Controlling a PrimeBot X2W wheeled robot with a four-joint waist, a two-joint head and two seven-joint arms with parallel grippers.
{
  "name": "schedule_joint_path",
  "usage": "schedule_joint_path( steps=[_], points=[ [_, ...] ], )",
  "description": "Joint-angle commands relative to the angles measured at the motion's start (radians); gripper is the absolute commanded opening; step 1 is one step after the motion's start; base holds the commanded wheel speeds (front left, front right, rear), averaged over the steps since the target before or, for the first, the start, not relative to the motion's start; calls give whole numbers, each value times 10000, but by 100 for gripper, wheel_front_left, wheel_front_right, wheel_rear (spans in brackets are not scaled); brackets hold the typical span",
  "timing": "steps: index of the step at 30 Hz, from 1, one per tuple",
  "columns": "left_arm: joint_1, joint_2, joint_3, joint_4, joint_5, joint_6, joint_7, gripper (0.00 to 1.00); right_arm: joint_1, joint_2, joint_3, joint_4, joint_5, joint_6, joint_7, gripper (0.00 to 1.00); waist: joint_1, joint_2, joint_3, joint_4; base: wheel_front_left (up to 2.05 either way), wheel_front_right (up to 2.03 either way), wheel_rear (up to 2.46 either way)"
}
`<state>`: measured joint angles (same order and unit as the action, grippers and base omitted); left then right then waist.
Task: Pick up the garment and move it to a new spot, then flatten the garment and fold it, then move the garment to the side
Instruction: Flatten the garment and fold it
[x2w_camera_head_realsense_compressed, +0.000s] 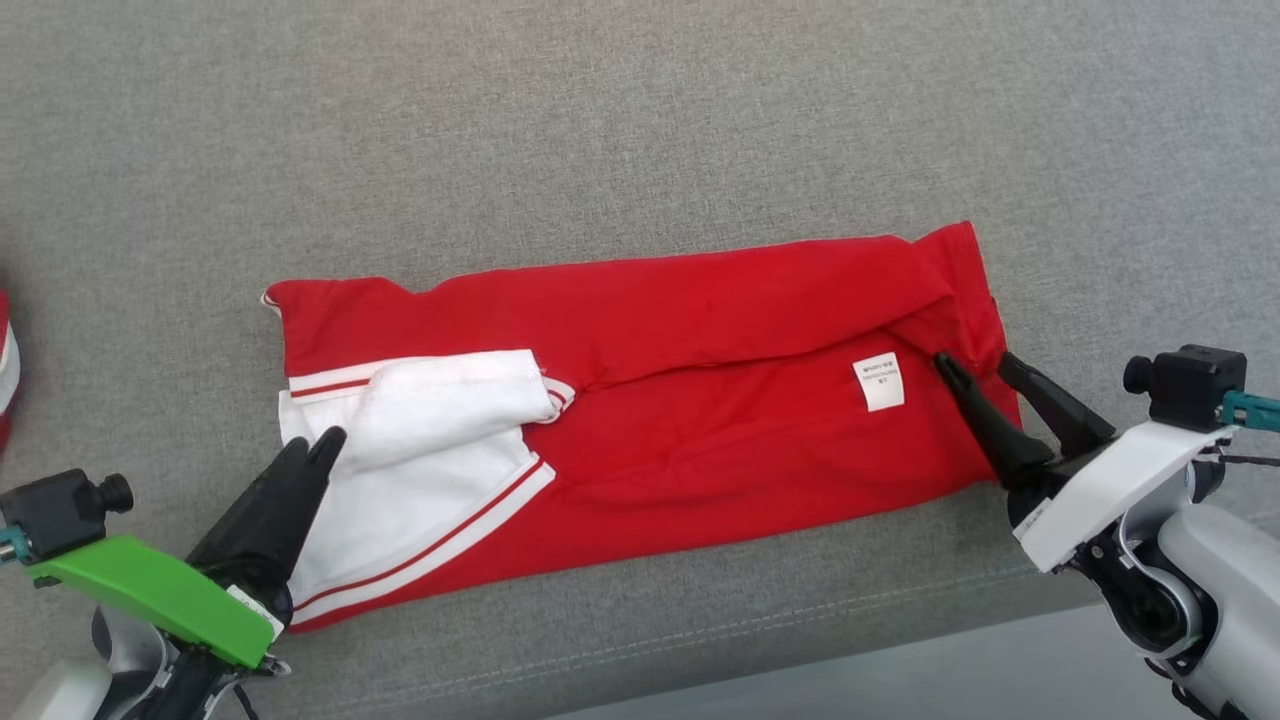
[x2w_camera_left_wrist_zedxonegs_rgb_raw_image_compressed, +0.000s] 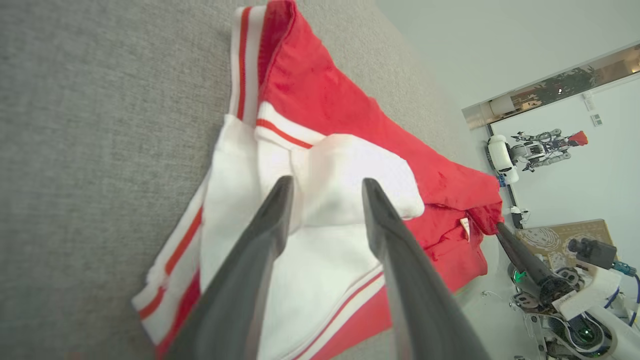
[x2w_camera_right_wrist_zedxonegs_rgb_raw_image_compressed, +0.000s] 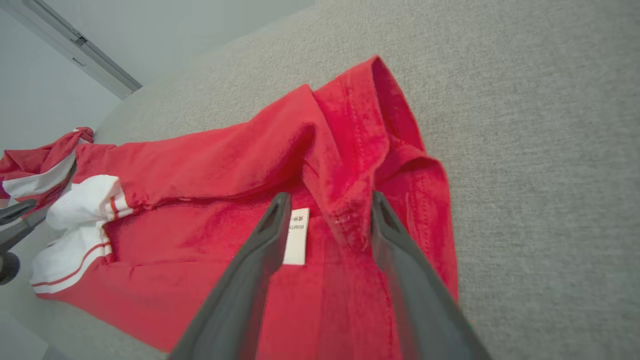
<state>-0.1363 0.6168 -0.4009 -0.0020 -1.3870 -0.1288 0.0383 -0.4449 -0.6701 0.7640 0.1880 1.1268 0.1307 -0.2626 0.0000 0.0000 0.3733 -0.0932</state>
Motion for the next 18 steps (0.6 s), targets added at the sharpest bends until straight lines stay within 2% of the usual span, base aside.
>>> schedule_joint_path(
  steps=[1, 5, 7, 12, 18],
  points=[
    [75, -37, 19, 81, 195, -30, -256, 100, 335, -6, -118, -146, 130, 0, -21, 100, 0, 0, -157, 76, 0, 0, 0],
    [155, -60, 86, 446, 787, -3, -977, 100, 768, -3, -599, -439, 7, 0, -22, 100, 0, 0, -384, 141, 0, 0, 0],
    [166, -42, 122, 711, 1471, 259, -1601, 100, 1171, 137, -1270, -425, -282, 0, -22, 100, 0, 0, -550, 172, 0, 0, 0],
    [19, -333, 322, 839, 3131, 1584, -2753, 100, 2052, 1070, -3255, -139, -1684, 0, -21, 100, 0, 0, -1005, 262, 0, 0, 0],
    [136, -848, 722, 114, 4771, 3176, -3023, 100, 2696, 2421, -5326, -117, -3638, 0, -21, 100, 0, 0, -1576, 360, 0, 0, 0]
  ],
)
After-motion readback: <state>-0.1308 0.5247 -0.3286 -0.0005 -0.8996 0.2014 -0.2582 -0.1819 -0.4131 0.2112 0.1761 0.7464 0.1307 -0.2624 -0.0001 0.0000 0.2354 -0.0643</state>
